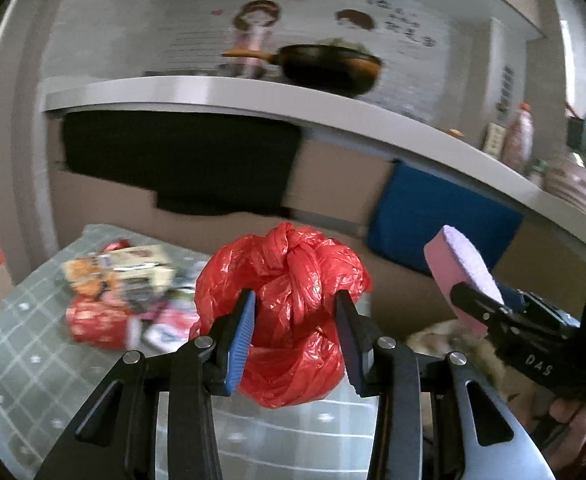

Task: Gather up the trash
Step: 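Carry the red bag and purple sponge into the bin and open both tools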

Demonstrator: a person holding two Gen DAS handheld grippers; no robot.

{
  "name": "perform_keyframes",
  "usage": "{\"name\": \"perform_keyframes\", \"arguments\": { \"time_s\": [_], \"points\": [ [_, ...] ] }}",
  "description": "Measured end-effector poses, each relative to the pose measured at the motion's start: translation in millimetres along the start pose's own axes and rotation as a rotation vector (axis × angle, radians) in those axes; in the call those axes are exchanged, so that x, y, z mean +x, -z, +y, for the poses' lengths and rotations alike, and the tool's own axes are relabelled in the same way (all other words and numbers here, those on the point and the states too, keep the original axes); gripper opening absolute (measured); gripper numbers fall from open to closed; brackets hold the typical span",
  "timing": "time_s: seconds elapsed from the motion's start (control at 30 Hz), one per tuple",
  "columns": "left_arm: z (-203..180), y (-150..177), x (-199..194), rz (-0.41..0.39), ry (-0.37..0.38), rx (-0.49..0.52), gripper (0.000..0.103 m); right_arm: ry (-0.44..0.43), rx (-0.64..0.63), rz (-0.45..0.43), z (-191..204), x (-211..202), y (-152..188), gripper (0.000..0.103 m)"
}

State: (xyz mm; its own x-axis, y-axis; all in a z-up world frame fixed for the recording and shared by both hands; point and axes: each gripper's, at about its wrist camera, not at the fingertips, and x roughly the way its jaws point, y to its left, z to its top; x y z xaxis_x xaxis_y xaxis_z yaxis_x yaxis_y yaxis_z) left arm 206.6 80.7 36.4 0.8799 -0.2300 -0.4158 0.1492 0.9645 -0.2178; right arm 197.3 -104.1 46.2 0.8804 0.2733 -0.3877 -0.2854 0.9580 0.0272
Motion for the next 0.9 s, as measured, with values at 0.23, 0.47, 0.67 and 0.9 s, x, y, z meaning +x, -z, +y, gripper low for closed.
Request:
{"name": "perform_keyframes", "arguments": {
  "time_s": [0.23,0.47,0.67,0.9],
  "points": [
    [-72.3,6.4,21.2,0.039,0.153,0.047,0.041,0.111,0.043,-0.037,-56.0,-41.5,12.1,0.055],
    [-124.5,15.8,54.9,0.111,0.318,0.042,0.041,0.225,0.075,-0.039,-112.9,-65.6,28.6,0.055],
    [-160.0,32.7,95.1,0.201,0.358,0.050,0.041,0.258,0.143,-0.004,-155.2,-63.8,46.5,0.055],
    [-188.9,65.8,165.0,0.403,0.459,0.029,0.041,0.295,0.204,0.031,-187.5,-52.3,63.3,0.055]
  ]
}}
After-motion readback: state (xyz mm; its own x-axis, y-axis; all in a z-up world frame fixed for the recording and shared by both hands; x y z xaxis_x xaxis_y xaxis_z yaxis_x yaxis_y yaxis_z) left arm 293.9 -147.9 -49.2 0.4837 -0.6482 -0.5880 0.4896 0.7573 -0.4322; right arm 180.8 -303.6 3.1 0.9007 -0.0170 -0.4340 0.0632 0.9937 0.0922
